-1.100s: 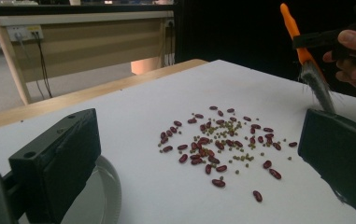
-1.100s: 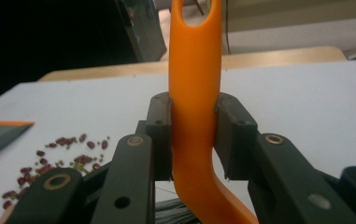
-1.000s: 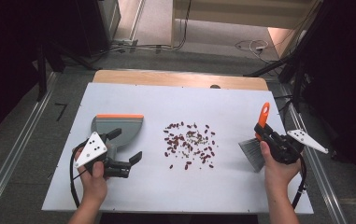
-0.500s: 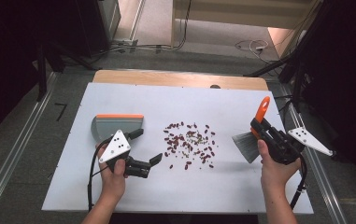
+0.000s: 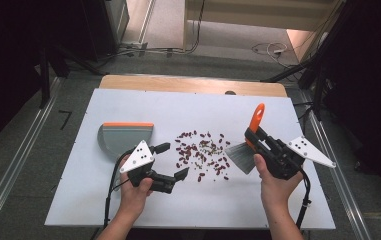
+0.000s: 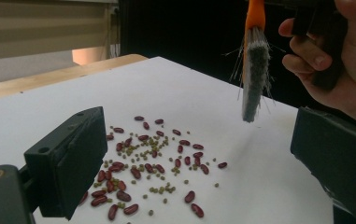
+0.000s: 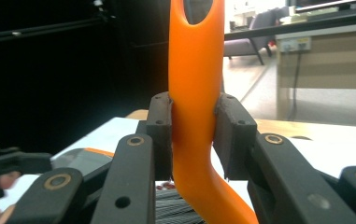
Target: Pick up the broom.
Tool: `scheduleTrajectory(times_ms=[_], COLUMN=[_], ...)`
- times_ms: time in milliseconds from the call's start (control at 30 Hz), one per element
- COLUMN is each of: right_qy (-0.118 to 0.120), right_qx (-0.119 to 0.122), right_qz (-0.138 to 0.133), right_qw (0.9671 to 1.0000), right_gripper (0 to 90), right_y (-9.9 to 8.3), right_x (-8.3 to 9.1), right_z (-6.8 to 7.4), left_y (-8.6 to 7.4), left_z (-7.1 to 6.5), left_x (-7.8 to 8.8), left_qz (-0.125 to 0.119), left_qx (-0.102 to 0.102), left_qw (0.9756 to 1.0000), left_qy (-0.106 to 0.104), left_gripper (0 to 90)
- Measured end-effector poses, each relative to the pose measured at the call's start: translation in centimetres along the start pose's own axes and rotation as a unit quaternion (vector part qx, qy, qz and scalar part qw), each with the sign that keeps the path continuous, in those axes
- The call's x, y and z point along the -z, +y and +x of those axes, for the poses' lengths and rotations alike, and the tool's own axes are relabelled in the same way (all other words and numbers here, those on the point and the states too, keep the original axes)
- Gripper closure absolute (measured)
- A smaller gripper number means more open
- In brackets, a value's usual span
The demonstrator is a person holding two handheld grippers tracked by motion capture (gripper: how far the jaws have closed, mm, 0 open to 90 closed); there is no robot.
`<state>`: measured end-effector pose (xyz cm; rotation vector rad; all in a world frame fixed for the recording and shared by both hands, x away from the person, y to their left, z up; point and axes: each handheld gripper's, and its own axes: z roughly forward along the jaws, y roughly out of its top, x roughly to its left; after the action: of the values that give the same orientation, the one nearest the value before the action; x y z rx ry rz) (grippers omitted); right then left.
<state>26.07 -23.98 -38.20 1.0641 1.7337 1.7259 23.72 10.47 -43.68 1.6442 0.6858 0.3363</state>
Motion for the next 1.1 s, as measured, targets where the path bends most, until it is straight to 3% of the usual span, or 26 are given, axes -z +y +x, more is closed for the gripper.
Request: scheduleTrajectory(times_ms=[200, 467, 767, 900, 933, 1100], right_qy=[0.024, 0.052, 0.084, 0.103, 0.103, 0.111], right_qx=[0.008, 0.01, 0.022, 0.03, 0.03, 0.035], right_qz=[-0.003, -0.001, 0.005, 0.012, 0.012, 0.02], right_qw=[0.9997, 0.9986, 0.9962, 0.9942, 0.9942, 0.993], right_gripper=[67.9, 67.9, 67.9, 67.9, 67.9, 67.9], right_y=[0.1, -0.4, -0.9, -1.3, -1.3, -1.8], right_x=[-0.5, -1.1, -1.4, -1.6, -1.6, -1.8], right_z=[2.3, 4.7, 7.4, 8.8, 8.8, 9.7], left_y=[0.7, 0.5, 0.9, 1.1, 1.0, 1.1], left_z=[-1.2, -2.4, -3.9, -4.1, -4.1, -3.7], left_x=[-0.8, -2.2, -2.6, -2.6, -2.6, -2.2], left_qz=[-0.003, 0.022, 0.022, 0.027, 0.03, 0.03], left_qx=[0.02, 0.033, 0.029, 0.03, 0.03, 0.035], left_qw=[0.9992, 0.9981, 0.9974, 0.9974, 0.9975, 0.997], left_qy=[-0.035, -0.046, -0.062, -0.059, -0.056, -0.062], left_gripper=[7.7, 16.6, 31.1, 47.3, 47.3, 75.0])
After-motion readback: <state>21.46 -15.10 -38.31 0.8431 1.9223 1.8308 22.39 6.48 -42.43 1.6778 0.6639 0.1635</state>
